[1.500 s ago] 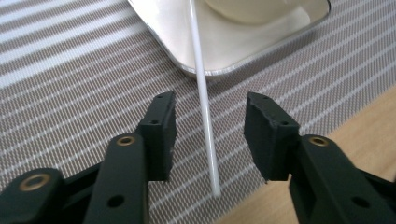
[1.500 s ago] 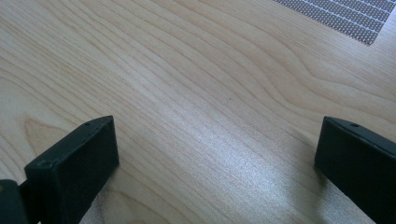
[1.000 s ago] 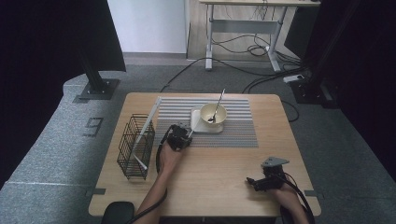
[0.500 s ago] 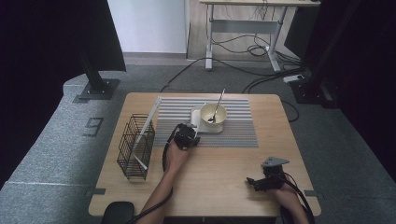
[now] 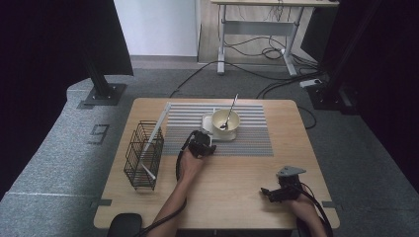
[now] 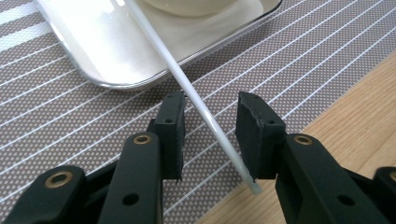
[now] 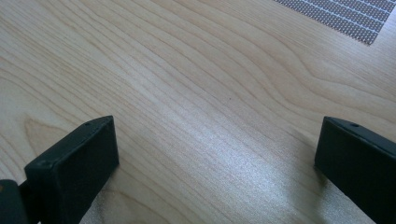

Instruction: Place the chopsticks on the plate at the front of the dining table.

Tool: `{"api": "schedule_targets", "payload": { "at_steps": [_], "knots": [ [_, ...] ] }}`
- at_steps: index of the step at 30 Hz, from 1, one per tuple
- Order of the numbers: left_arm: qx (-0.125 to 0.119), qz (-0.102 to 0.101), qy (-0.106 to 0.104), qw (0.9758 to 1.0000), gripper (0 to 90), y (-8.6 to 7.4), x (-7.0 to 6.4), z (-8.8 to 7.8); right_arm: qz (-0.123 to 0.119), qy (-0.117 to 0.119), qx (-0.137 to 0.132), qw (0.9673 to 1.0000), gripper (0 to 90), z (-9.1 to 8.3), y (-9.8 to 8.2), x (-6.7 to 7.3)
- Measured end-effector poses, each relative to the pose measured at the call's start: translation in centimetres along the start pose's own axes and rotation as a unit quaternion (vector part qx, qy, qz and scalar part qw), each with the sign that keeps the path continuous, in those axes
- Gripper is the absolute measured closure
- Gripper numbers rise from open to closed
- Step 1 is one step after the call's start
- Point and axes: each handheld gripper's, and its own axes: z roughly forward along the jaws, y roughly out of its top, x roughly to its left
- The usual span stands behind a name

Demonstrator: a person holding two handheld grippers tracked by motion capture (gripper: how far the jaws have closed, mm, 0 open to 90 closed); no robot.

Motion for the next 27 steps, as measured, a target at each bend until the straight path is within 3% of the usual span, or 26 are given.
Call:
{"api": "schedule_targets", "payload": {
  "at_steps": [15,20,27],
  "knots": [
    [-0.005,-0.005,-0.002,1.0000,60.8,0.2,0.0,0.2,0.000,0.000,0.000,1.0000,0.0,0.0,0.0,0.0],
    [-0.007,-0.008,-0.003,0.9999,53.5,0.2,0.1,-0.1,0.000,0.000,0.000,1.0000,0.0,0.0,0.0,0.0],
    [-0.029,-0.006,-0.006,0.9995,42.0,0.4,-0.1,-1.5,0.000,0.000,0.000,1.0000,0.0,0.0,0.0,0.0]
  ]
}}
